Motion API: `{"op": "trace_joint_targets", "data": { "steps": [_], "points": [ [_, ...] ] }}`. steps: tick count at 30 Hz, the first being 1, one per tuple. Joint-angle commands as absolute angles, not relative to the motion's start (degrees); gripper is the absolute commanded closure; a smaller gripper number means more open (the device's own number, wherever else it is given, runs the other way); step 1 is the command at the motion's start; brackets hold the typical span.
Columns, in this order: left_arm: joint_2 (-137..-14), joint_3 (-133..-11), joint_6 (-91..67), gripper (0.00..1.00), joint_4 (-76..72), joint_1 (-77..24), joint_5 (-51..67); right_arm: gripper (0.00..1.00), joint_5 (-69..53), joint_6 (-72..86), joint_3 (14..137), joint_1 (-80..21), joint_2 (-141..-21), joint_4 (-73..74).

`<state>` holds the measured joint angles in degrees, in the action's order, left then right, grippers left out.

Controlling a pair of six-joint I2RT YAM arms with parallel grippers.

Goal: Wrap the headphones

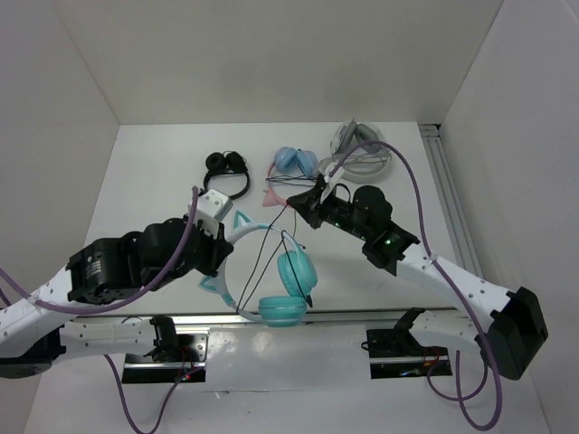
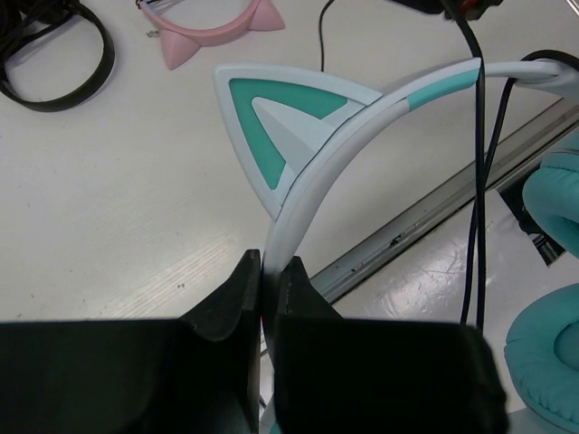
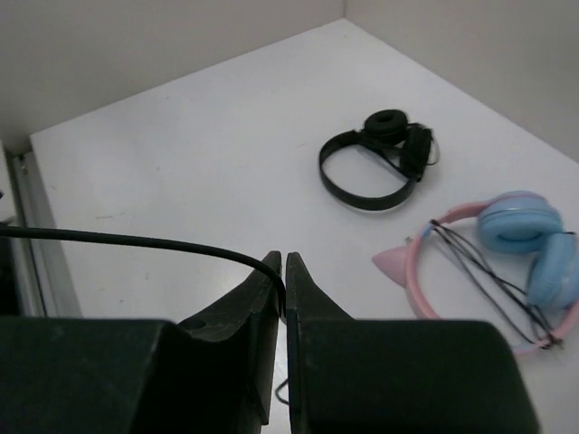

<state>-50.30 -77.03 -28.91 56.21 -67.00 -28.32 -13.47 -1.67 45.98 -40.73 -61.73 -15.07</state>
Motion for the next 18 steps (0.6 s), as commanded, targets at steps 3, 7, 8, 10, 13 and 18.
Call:
{"op": "trace_joint_targets", "data": {
  "steps": [3, 7, 8, 10, 13, 18],
  "points": [
    [-53.5, -82.6, -30.7, 1.00, 50.8, -67.3, -27.2, 0.88, -22.7, 5.7, 41.9, -42.1, -68.1, -31.4],
    [-56.1, -85.2, -32.7, 1.00, 50.2, -67.3, -29.5, 0.85, -25.9, 9.5, 39.6, -42.1, -73.3, -41.6],
    [-56.9, -86.1, -33.4, 1.00, 50.2, -67.3, -30.6, 0.85, -26.7, 10.0, 39.0, -42.1, -74.3, -44.5],
    [-58.1, -89.7, -35.2, 1.00, 50.2, -67.3, -33.1, 0.85, -28.1, 11.9, 38.3, -41.5, -76.8, -47.5],
    [-59.8, -94.7, -37.5, 1.00, 52.1, -67.3, -36.2, 0.83, -29.2, 13.3, 37.6, -40.3, -78.8, -50.5],
    [-59.9, -96.7, -39.4, 1.00, 53.0, -67.3, -38.2, 0.80, -30.3, 13.9, 37.0, -40.3, -80.9, -52.2]
  ]
}}
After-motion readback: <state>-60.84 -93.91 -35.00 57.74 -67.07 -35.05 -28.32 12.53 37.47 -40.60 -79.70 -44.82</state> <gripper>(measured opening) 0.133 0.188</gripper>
